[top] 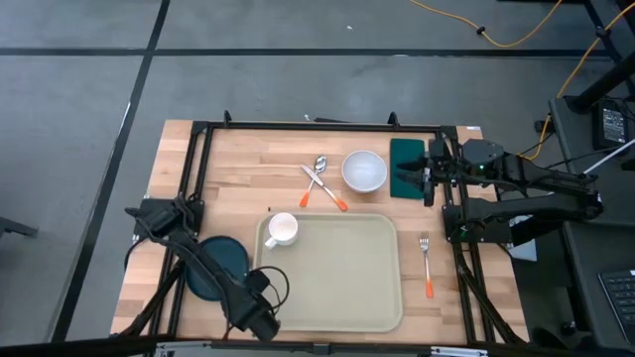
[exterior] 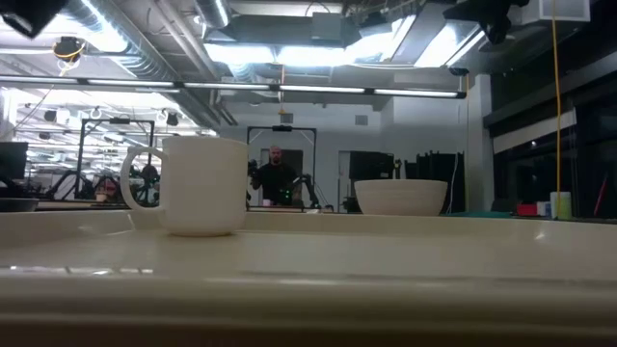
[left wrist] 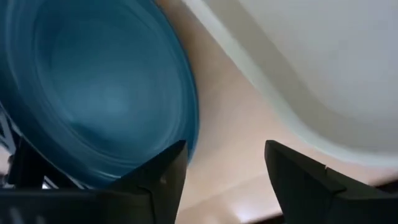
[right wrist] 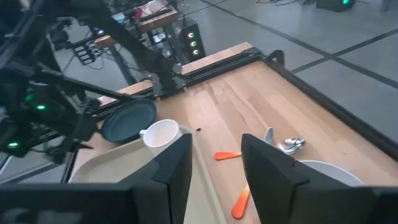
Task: Set up tray
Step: Put the black plate on the light brown serving tray to the bottom of the white cup
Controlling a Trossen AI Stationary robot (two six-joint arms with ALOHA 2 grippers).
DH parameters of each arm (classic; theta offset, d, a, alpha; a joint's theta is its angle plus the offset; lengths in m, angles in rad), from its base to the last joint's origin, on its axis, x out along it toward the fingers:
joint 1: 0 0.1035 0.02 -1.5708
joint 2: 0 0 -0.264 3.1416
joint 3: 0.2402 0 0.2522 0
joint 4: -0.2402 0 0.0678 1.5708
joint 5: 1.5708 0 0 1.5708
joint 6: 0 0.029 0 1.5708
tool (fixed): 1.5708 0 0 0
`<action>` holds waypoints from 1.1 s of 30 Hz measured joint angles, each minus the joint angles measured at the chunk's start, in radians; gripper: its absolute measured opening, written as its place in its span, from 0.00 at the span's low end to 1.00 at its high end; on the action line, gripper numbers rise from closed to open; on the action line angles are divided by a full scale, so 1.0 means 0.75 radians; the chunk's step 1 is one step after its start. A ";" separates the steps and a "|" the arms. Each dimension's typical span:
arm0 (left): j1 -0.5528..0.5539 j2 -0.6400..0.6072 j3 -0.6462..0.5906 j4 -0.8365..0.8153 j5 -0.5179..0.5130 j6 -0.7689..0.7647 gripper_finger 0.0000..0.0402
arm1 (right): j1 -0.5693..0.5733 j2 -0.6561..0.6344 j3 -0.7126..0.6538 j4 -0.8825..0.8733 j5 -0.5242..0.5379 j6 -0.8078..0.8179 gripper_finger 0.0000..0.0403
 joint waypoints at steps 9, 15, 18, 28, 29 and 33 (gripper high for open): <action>-0.001 0.006 -0.022 -0.036 -0.001 -0.064 0.55 | 0.000 0.000 0.000 0.000 -0.074 0.005 0.36; -0.034 -0.054 -0.143 0.097 0.006 -0.180 0.55 | 0.000 0.000 0.000 -0.001 -0.077 0.002 0.36; -0.040 -0.078 -0.205 0.107 0.013 -0.190 0.55 | 0.000 0.000 0.000 0.000 -0.077 0.001 0.36; -0.039 -0.174 -0.487 0.475 0.020 -0.202 0.55 | 0.000 0.000 0.000 0.000 -0.075 0.029 0.36; -0.039 -0.182 -0.506 0.494 0.021 -0.202 0.55 | 0.000 0.000 0.000 0.000 -0.075 0.034 0.36; -0.038 -0.186 -0.549 0.511 0.033 -0.197 0.52 | 0.000 -0.001 0.000 0.001 -0.075 0.041 0.36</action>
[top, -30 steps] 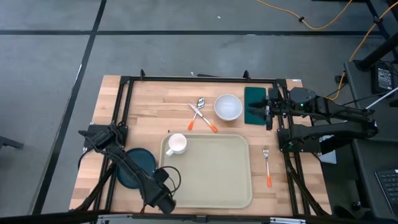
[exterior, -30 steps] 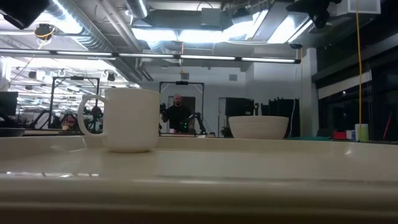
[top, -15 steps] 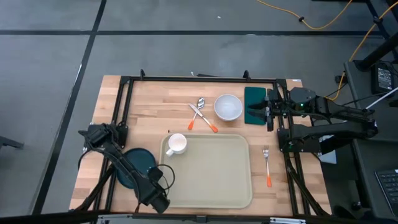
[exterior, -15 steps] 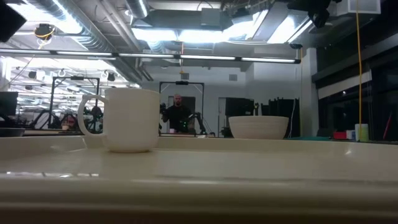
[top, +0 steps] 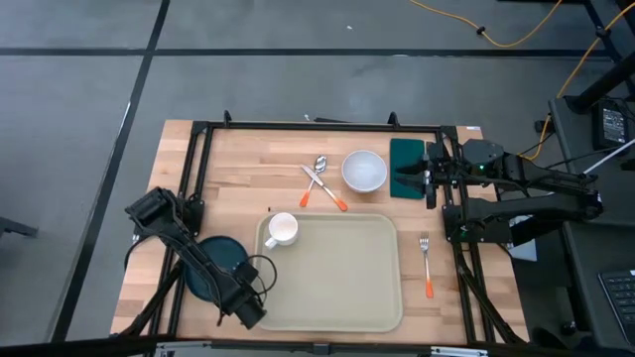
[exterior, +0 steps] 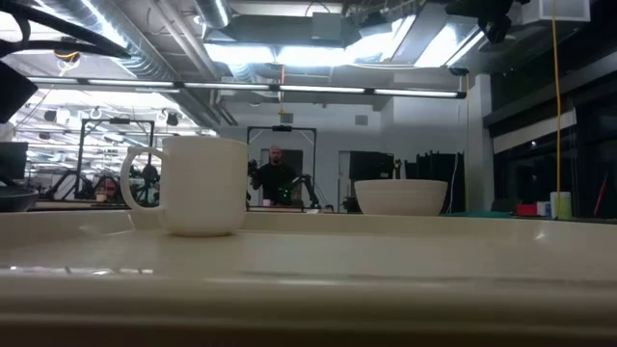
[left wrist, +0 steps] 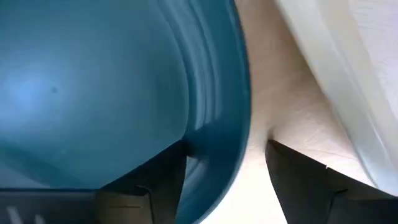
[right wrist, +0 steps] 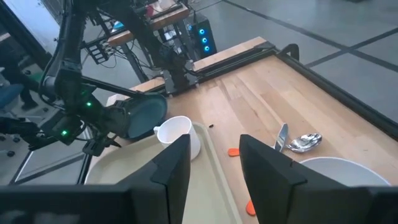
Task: Set up tray
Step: Put the black plate on the light brown serving tray to the bottom of the white cup
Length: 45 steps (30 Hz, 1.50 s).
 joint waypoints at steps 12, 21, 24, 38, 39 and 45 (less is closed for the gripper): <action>0.000 -0.021 -0.010 -0.062 -0.056 -0.055 0.05 | 0.000 0.000 0.000 0.013 0.001 0.000 0.36; -0.001 -0.195 0.008 -0.112 -0.194 -0.169 0.01 | 0.000 0.000 0.000 0.010 0.001 -0.005 0.36; -0.001 -0.246 0.090 -0.237 -0.218 -0.183 0.01 | 0.000 0.000 0.000 0.010 0.001 -0.005 0.36; 0.141 -0.255 0.675 -0.552 -0.396 0.339 0.01 | -0.001 0.000 0.000 0.009 0.002 -0.044 0.36; 0.162 -0.241 0.705 -0.556 -0.395 0.400 0.01 | 0.000 0.000 0.000 0.009 0.002 -0.044 0.36; 0.252 -0.044 0.895 -0.569 -0.278 0.810 0.01 | 0.000 0.000 0.000 0.006 0.002 -0.044 0.36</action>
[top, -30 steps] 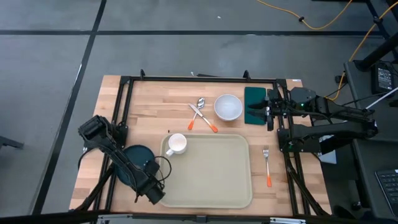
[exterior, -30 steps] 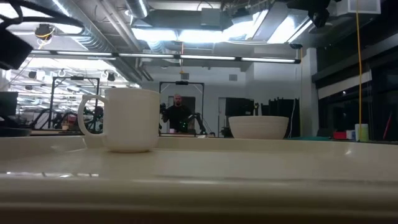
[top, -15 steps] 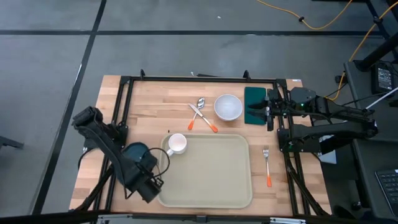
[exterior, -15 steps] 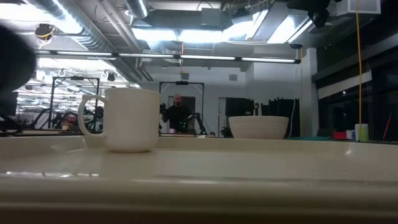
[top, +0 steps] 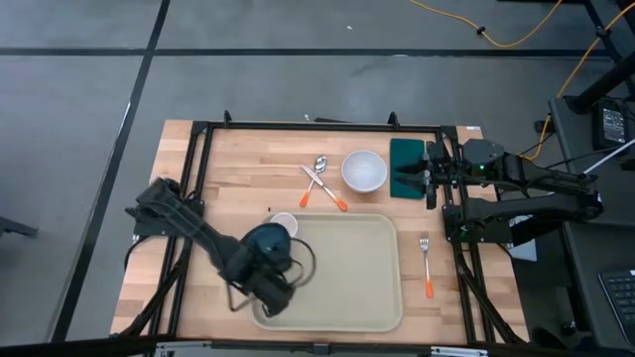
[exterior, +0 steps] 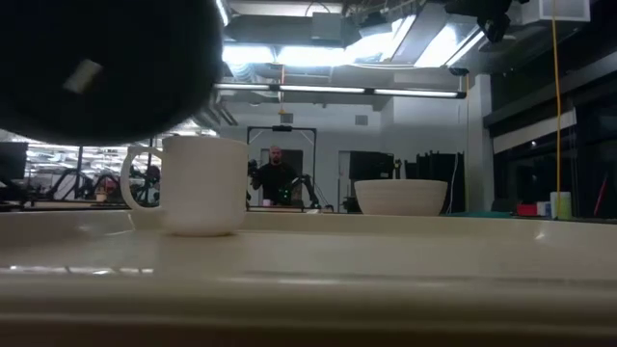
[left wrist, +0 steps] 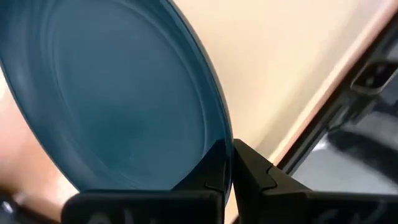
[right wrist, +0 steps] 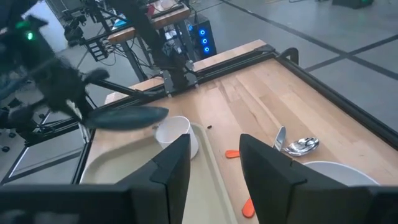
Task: Set up tray
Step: Put the black plate on the light brown serving tray to the bottom of the white cup
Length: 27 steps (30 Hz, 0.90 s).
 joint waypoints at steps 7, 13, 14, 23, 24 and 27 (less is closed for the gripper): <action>0.018 0.234 0.278 -0.083 0.075 0.310 0.01 | 0.000 0.000 0.000 -0.007 0.000 0.031 0.36; -0.023 0.309 0.542 -0.247 0.042 0.323 0.01 | 0.000 0.000 0.000 -0.091 0.000 0.032 0.36; -0.030 0.310 0.564 -0.242 0.033 0.322 0.01 | 0.000 0.000 0.000 -0.115 0.000 0.032 0.36; -0.028 0.382 0.610 -0.239 0.058 0.304 0.01 | 0.000 0.002 -0.015 -0.175 -0.024 0.038 0.36; -0.024 0.391 0.610 -0.239 0.058 0.306 0.01 | 0.000 0.001 -0.015 -0.173 -0.027 0.039 0.36; -0.015 0.430 0.611 -0.239 0.058 0.342 0.01 | 0.000 -0.001 -0.015 -0.156 -0.049 0.037 0.36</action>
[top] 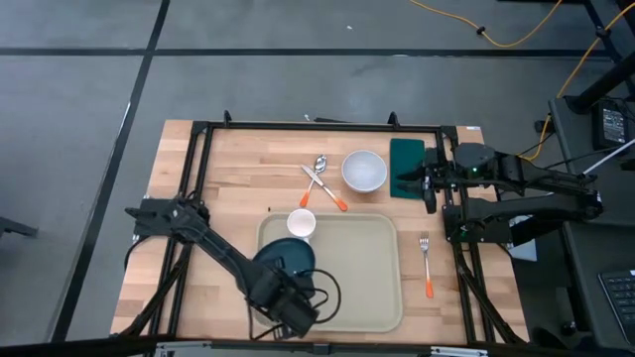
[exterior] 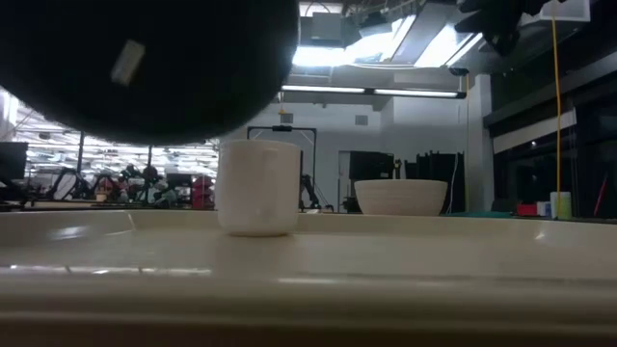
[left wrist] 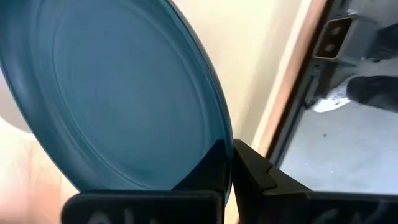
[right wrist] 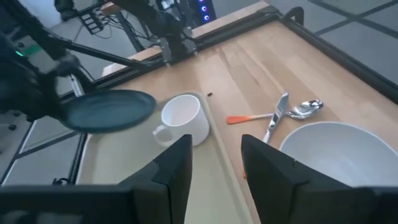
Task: Set up tray
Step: Put the black plate on the light brown serving tray to the bottom of the white cup
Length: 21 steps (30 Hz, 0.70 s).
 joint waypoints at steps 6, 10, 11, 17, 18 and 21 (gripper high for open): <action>0.017 0.082 -0.001 0.039 0.032 0.031 0.01 | 0.001 0.000 0.000 0.000 -0.025 -0.018 0.36; 0.017 0.139 -0.001 0.114 0.047 0.037 0.01 | 0.001 0.000 0.000 0.000 -0.058 -0.042 0.36; 0.017 0.147 -0.001 0.136 0.057 0.044 0.01 | 0.001 0.000 0.000 0.000 -0.060 -0.041 0.36; 0.004 0.207 -0.001 0.183 0.093 0.049 0.01 | 0.001 0.000 0.000 0.000 -0.061 -0.039 0.36; 0.004 0.214 -0.001 0.180 0.101 0.049 0.01 | 0.001 0.000 -0.001 0.000 -0.063 -0.039 0.36; -0.005 0.240 -0.001 0.180 0.109 0.050 0.01 | 0.001 0.000 -0.001 0.000 -0.082 -0.039 0.36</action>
